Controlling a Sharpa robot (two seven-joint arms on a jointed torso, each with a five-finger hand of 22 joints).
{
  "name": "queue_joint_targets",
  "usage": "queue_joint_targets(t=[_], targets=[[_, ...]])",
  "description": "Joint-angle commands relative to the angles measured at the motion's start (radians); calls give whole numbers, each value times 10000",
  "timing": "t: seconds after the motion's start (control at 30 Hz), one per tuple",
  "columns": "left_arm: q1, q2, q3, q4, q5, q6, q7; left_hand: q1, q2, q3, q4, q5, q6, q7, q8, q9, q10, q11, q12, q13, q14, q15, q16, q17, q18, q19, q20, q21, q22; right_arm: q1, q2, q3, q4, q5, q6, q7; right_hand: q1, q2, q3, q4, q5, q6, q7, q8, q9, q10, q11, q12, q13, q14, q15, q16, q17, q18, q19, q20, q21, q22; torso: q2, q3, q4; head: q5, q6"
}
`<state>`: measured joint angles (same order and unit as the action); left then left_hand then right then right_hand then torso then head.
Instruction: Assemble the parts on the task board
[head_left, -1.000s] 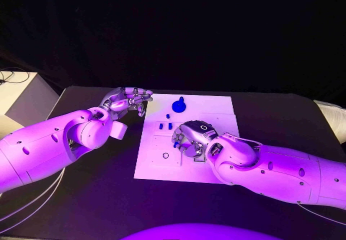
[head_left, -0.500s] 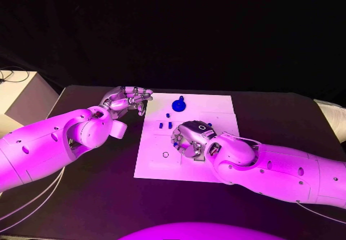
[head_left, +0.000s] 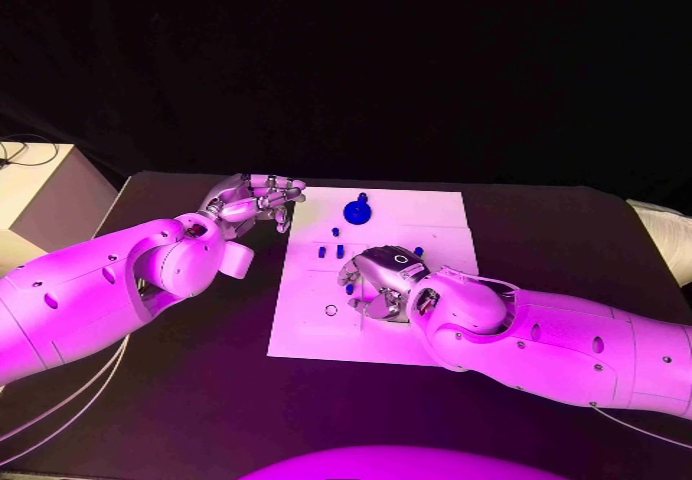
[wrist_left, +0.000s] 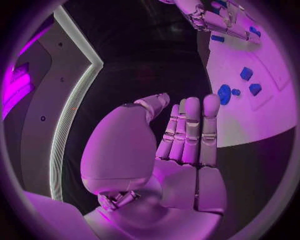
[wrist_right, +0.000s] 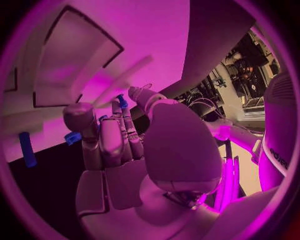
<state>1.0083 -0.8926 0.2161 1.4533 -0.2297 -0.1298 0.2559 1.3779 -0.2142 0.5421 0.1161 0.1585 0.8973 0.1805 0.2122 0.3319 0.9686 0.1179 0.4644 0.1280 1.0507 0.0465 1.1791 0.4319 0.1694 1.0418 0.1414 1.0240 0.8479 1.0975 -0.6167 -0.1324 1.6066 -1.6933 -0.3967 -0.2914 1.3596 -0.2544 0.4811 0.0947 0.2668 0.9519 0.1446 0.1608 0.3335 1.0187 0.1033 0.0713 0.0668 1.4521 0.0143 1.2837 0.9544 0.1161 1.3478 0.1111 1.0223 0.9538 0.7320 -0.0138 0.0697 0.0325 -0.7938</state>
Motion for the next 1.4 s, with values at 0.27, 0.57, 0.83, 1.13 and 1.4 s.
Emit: queue_joint_targets(t=[0.27, 0.57, 0.83, 1.13, 1.4], targets=[[0, 7, 9, 25, -29, 202, -4, 57, 10, -55, -23, -8, -59, 40, -38, -2, -43, 12, -68, -17, 66, -4, -69, 10, -30, 51, -3, -31, -2, -35, -14, -44, -43, -156, 205, -93, 317, 77, -490, 104, 6, -161, 61, -205, -82, -253, 53, 190, -2, -97, 21, -97, -181, 142, -102, 8, -240, -194, 10, 6, 3, -22, 22], [0, 7, 9, 24, -33, 230, -28, 57, 8, -64, -17, -11, -65, 40, -40, -2, -58, 15, -74, -19, 67, -1, -73, 14, -27, 44, -1, -43, -17, -35, -64, -45, -15, -195, -421, -122, 882, 262, -1400, 429, 226, -480, 19, -553, -295, -869, 149, 378, -6, -175, 90, -149, -453, 203, -165, 62, -684, -554, 4, 4, 2, -53, 77], [0, 10, 9, 13, -38, 250, -37, 57, 8, -64, -17, -11, -65, 40, -40, -2, -58, 15, -74, -19, 67, -1, -73, 14, -27, 44, -1, -43, -17, -35, -194, -41, 93, -181, -773, -67, 1377, 336, -2223, 906, 284, -797, 35, -794, -467, -1257, 195, 593, -6, -176, 124, -110, -541, 213, -104, 89, -837, -630, -3, 8, -1, -87, 133], [0, 17, 9, -1, -41, 259, -43, 57, 8, -64, -17, -11, -65, 40, -40, -2, -58, 15, -74, -19, 67, -1, -73, 14, -27, 44, -1, -43, -17, 98, -797, 39, 668, 208, -779, 99, 1751, 356, -2603, 1469, 279, -708, 303, -802, -537, -1258, 170, 857, 7, -271, 105, -293, -965, 287, -188, 78, -1277, -1012, -2, 9, -4, -187, 239], [0, 36, 8, -13, -54, 255, -33, 71, 19, -67, -14, -11, -71, 37, -41, -1, -65, 14, -75, -18, 68, -1, -80, 21, -25, 42, 2, -52, -26, 861, -1751, 170, 1312, 1643, 73, 507, 1957, 366, -2056, 1889, 125, -99, 196, -580, -570, -83, -23, 1422, 20, 185, -54, 500, 521, -19, 612, -76, 213, 559, 1, 2, -2, -326, 360]])
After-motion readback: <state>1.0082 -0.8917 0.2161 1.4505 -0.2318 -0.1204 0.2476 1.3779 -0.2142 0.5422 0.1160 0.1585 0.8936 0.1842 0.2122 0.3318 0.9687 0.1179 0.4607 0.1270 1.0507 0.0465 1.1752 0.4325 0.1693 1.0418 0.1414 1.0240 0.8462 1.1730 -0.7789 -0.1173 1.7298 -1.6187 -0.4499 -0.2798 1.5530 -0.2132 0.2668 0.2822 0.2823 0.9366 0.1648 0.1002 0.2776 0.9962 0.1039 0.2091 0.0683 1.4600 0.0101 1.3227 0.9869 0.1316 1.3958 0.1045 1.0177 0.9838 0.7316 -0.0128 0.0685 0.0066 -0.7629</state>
